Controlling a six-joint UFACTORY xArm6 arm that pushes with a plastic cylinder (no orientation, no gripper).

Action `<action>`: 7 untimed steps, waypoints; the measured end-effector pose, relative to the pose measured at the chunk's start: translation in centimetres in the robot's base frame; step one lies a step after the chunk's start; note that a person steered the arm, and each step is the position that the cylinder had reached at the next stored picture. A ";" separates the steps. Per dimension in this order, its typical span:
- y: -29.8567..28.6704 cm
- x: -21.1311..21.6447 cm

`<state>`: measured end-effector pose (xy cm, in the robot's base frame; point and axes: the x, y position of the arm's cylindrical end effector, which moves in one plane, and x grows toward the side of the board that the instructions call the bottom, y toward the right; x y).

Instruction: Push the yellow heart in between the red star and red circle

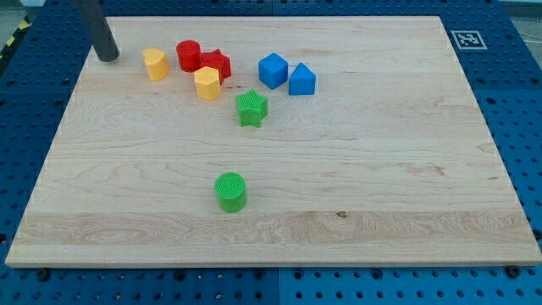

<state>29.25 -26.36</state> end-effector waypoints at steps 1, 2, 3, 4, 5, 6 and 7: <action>0.0 0.0; 0.5 -0.2; 2.2 0.2; 3.1 1.0; 3.3 2.9; 3.4 4.0; 4.0 3.9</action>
<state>33.14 -22.37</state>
